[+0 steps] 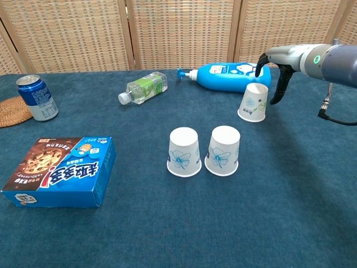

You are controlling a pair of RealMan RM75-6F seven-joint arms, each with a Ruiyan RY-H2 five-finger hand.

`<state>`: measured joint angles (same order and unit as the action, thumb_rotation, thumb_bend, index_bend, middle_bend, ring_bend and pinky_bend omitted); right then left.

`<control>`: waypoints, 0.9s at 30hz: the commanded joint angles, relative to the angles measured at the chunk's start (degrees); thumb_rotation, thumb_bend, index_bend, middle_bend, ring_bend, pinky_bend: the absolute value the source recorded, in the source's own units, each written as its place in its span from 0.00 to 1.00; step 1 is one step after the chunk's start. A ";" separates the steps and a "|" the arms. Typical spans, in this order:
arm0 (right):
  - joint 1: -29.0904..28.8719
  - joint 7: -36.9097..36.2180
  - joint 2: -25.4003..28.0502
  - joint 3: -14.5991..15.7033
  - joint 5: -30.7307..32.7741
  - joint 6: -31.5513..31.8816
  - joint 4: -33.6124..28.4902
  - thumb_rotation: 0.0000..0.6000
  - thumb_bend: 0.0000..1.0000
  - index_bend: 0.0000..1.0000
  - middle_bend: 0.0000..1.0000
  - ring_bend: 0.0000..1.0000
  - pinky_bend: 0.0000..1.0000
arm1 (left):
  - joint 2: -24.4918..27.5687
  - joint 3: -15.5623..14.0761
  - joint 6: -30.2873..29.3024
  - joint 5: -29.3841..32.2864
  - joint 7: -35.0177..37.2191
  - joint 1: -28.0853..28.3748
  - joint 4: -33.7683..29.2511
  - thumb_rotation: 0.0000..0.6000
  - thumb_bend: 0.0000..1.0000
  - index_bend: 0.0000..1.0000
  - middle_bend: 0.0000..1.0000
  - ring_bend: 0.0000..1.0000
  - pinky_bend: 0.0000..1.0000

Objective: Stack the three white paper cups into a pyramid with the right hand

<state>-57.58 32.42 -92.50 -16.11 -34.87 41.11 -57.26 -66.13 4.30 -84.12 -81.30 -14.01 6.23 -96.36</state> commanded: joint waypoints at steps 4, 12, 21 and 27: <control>-0.69 -3.08 -4.01 0.61 -1.86 -2.03 6.62 1.00 0.14 0.34 0.00 0.00 0.11 | 0.02 0.15 -0.43 0.22 -0.19 -0.10 0.06 1.00 0.13 0.00 0.00 0.00 0.05; -0.31 -6.10 -7.38 0.91 -4.71 -3.03 11.12 1.00 0.14 0.48 0.02 0.00 0.12 | 0.09 0.07 -0.84 -0.02 -0.25 -0.19 -0.06 1.00 0.13 0.00 0.00 0.00 0.05; 0.19 -5.35 -6.78 0.58 -6.03 -0.58 7.50 1.00 0.15 0.56 0.07 0.00 0.12 | 0.27 -0.16 -1.20 -0.50 0.12 -0.34 -0.31 1.00 0.13 0.00 0.00 0.00 0.05; 1.08 -2.84 -5.17 0.75 -4.92 1.82 2.74 1.00 0.15 0.60 0.09 0.00 0.12 | 0.56 -0.28 -1.28 -0.71 0.82 -0.44 -0.39 1.00 0.13 0.00 0.00 0.00 0.05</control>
<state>-56.86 28.64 -98.27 -15.46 -40.33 42.17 -53.36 -65.58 4.03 -85.42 -82.00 -13.20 5.79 -96.75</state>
